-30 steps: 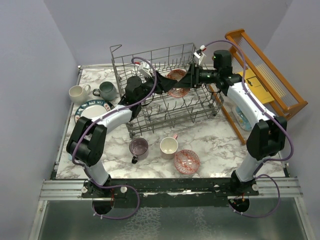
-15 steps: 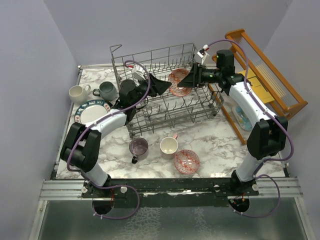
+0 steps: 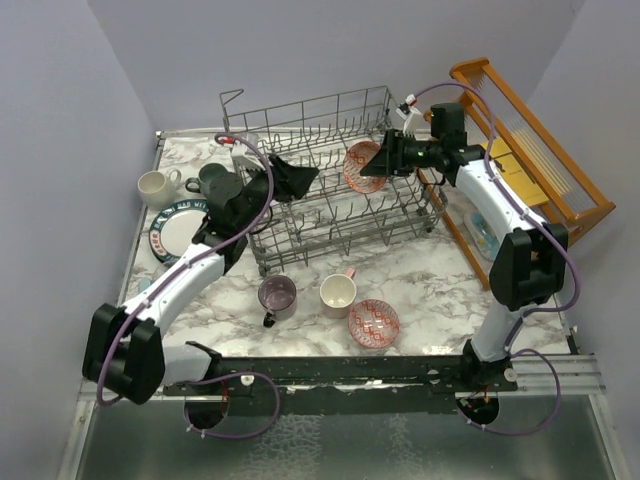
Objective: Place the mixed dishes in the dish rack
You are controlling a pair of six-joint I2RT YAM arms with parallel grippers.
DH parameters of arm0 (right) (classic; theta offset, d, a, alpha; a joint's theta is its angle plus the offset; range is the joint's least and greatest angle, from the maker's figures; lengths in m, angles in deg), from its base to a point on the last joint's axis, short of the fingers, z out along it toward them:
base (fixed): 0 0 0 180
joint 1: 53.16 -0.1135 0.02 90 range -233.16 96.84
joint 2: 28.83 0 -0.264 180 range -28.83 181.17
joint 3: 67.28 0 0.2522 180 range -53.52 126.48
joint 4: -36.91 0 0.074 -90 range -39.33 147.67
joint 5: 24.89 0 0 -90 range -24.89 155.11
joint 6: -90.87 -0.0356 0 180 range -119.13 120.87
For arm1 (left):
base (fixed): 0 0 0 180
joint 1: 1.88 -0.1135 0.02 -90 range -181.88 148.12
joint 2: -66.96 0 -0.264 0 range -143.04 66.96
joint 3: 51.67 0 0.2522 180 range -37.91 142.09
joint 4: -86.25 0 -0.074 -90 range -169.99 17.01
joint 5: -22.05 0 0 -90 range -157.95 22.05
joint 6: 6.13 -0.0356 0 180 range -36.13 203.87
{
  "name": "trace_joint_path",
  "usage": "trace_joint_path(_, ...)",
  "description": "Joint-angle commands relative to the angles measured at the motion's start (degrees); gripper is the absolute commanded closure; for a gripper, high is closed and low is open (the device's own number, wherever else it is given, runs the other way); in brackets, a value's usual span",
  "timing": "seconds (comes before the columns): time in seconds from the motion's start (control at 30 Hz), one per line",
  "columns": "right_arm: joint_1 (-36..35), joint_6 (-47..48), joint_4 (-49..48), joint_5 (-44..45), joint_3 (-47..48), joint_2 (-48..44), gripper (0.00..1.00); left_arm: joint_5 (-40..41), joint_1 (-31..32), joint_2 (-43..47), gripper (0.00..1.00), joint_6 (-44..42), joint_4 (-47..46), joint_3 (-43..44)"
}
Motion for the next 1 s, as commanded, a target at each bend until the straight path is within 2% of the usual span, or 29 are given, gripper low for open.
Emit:
trace_joint_path(0.0, 0.6, 4.3, 1.3, 5.9, 4.2, 1.2, 0.77, 4.0, -0.4, 6.3, 0.4, -7.1, 7.4, -1.4)
trace_joint_path(0.43, 2.4, 7.9, 5.1, 13.5, 8.9, 6.8, 0.77, 6.8, -0.6, 17.3, 0.39, -9.0, 13.3, -7.6)
trace_joint_path(0.97, 3.5, 13.9, 9.2, 22.4, 13.5, 10.7, 0.77, 6.9, -0.7, 18.6, 0.39, -9.2, 14.5, -8.4)
